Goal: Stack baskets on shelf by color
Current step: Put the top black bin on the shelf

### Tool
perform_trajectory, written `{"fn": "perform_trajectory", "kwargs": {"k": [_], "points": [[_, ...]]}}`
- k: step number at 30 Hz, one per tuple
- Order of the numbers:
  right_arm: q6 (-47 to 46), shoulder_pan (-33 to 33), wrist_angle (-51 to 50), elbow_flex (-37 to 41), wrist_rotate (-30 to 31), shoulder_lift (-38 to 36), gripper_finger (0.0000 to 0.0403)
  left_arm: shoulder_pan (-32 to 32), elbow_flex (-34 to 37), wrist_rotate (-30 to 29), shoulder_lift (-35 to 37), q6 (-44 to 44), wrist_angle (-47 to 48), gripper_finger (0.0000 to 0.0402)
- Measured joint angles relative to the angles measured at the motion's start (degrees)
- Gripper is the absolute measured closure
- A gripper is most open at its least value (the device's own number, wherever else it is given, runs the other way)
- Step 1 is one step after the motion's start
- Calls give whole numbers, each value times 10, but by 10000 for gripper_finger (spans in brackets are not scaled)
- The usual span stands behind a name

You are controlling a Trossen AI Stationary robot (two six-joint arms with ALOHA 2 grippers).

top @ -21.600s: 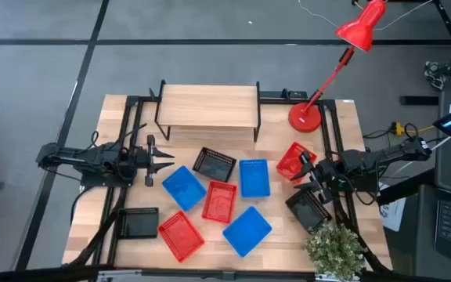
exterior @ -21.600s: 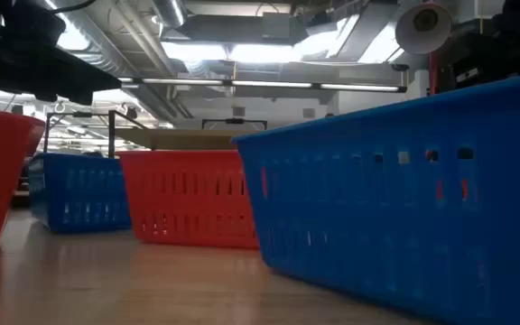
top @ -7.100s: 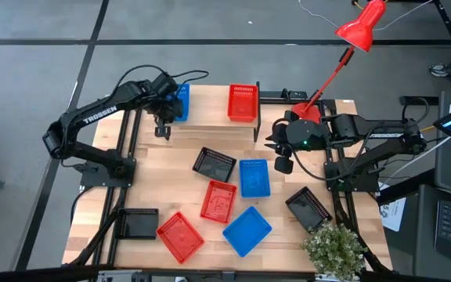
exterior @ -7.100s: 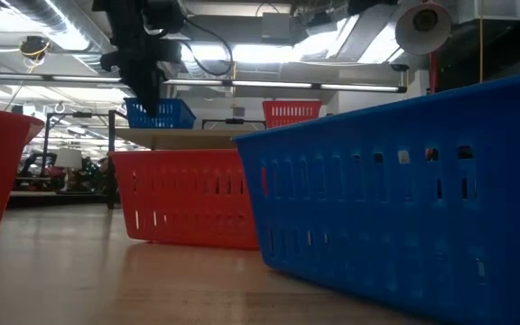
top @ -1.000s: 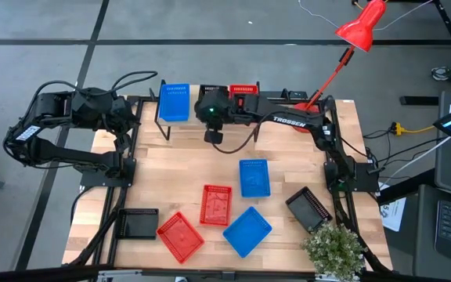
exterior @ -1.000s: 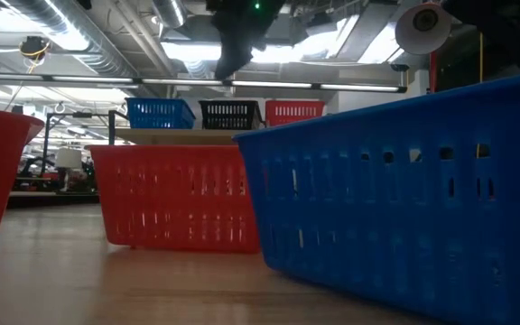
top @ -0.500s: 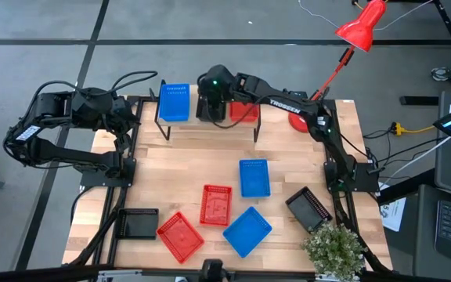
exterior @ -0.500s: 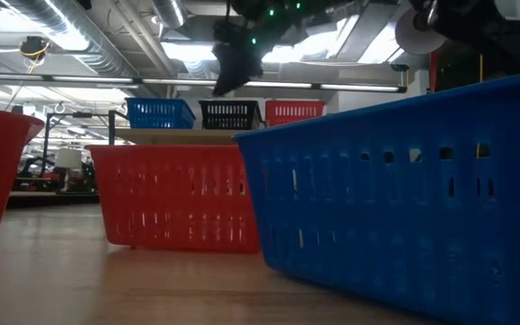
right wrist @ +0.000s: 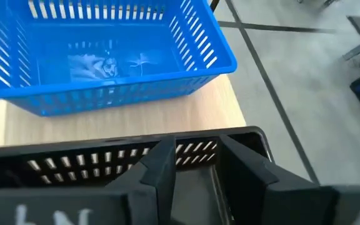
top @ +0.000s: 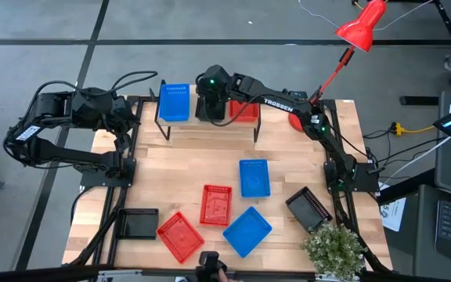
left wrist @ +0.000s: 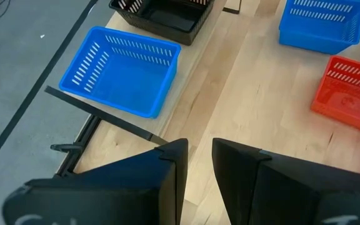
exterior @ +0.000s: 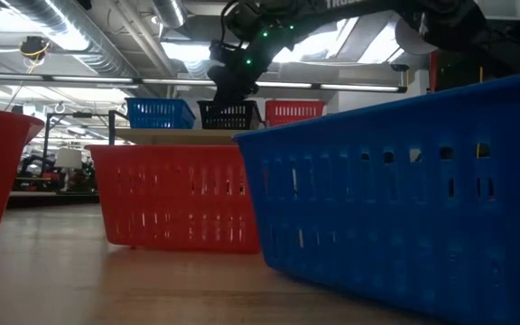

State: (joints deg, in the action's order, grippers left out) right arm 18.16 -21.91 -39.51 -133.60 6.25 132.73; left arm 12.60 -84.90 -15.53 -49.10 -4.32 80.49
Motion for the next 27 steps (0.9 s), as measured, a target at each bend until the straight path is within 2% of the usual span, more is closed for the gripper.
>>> {"fn": "perform_trajectory", "kwargs": {"k": [27], "points": [[3, -19, 7, -1, 17, 0, 285, 0, 0, 0, 0, 0, 0, 335]]}}
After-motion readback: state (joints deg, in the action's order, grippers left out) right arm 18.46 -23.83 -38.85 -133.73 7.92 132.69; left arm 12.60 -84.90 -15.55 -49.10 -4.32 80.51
